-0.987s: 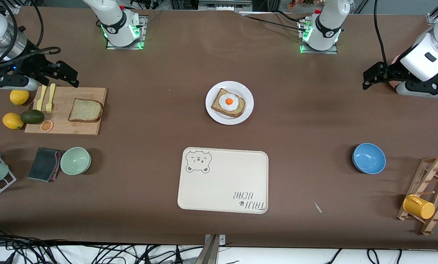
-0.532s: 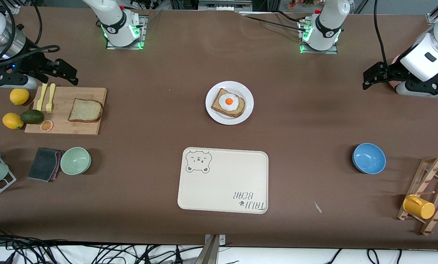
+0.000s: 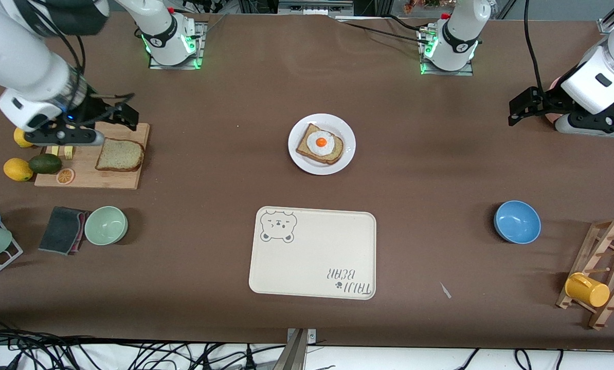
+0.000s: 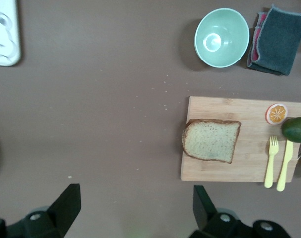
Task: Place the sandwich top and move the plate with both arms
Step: 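Reach the right gripper down to the bread slice on the board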
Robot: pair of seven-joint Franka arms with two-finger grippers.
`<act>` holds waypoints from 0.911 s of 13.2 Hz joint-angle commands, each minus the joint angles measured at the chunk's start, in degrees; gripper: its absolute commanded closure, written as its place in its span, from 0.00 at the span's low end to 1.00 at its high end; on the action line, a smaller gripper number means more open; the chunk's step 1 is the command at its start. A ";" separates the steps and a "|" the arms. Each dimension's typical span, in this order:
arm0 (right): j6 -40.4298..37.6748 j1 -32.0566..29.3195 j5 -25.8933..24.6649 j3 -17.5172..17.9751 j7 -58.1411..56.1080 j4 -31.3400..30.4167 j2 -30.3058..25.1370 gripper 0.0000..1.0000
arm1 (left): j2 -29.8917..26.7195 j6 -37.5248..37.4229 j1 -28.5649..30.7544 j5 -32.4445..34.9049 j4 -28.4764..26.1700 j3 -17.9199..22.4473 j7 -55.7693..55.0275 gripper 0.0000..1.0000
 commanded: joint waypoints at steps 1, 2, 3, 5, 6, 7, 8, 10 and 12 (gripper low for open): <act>7.06 0.07 -4.19 0.47 2.21 -11.05 -1.48 0.00 | 0.36 -0.70 0.29 -0.73 1.16 -0.09 0.30 0.00; 10.94 -0.01 -6.73 1.60 5.36 -15.37 -1.75 0.00 | 0.36 -0.70 0.29 -0.73 1.16 -0.09 0.30 0.00; 13.50 -0.01 -8.59 1.79 7.30 -18.02 -1.49 0.00 | 0.36 -0.70 0.29 -0.73 1.16 -0.09 0.30 0.00; 17.55 0.07 -13.23 1.79 10.03 -23.11 -0.70 0.00 | 0.36 -0.70 0.29 -0.73 1.16 -0.09 0.30 0.00; 20.44 -0.01 -17.09 1.79 14.22 -26.28 0.09 0.00 | 0.36 -0.70 0.29 -0.73 1.16 -0.09 0.30 0.00; 21.17 0.07 -20.44 1.79 19.05 -27.35 1.40 0.00 | 0.36 -0.70 0.29 -0.73 1.16 -0.09 0.30 0.00; 21.00 0.07 -22.64 2.05 22.49 -27.45 3.33 0.00 | 0.36 -0.70 0.29 -0.73 1.16 -0.09 0.30 0.00; 21.00 -0.01 -25.03 2.05 25.59 -27.36 6.50 0.10 | 0.36 -0.70 0.29 -0.73 1.16 -0.09 0.30 0.00; 21.17 -0.01 -25.57 2.05 27.18 -27.28 7.74 0.10 | 0.36 -0.70 0.29 -0.73 1.16 -0.09 0.30 0.00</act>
